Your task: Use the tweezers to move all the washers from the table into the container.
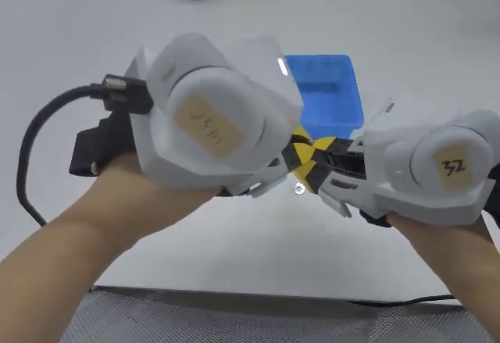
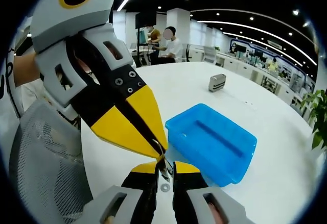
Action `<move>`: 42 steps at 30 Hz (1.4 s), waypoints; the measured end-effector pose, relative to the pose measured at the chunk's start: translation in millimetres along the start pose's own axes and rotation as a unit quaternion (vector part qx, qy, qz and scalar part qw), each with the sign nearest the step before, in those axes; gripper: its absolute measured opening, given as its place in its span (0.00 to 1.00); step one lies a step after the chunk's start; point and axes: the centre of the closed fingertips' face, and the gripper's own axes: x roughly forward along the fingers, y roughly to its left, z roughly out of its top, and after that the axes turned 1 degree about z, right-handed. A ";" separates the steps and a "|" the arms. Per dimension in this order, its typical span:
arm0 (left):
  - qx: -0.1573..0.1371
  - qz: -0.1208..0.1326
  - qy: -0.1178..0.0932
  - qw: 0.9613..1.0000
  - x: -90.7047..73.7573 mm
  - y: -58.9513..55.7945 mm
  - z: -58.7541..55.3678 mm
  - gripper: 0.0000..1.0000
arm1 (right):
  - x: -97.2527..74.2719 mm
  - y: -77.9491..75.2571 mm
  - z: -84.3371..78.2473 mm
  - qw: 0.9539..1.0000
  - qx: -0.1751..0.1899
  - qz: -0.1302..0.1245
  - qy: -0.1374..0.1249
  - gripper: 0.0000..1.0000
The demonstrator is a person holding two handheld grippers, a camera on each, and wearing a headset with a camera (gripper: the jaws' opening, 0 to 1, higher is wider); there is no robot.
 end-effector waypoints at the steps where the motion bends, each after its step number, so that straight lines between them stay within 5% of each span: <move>1: 0.001 -0.002 0.003 1.000 0.5 -1.2 -1.8 0.00 | 1.2 1.1 -1.8 1.000 0.000 0.004 0.003 0.06; 14: -0.008 -0.007 0.007 1.000 2.3 -4.0 -5.0 0.00 | 2.0 2.5 -7.9 1.000 -0.014 0.014 0.023 0.07; 25: -0.009 -0.007 0.011 1.000 2.1 -4.1 -5.9 0.00 | 0.8 -0.3 -10.4 0.999 0.020 0.019 0.020 0.08; 42: -0.009 -0.007 0.020 1.000 3.9 -5.8 -5.9 0.00 | 2.6 3.6 -13.5 0.999 0.002 0.018 0.026 0.07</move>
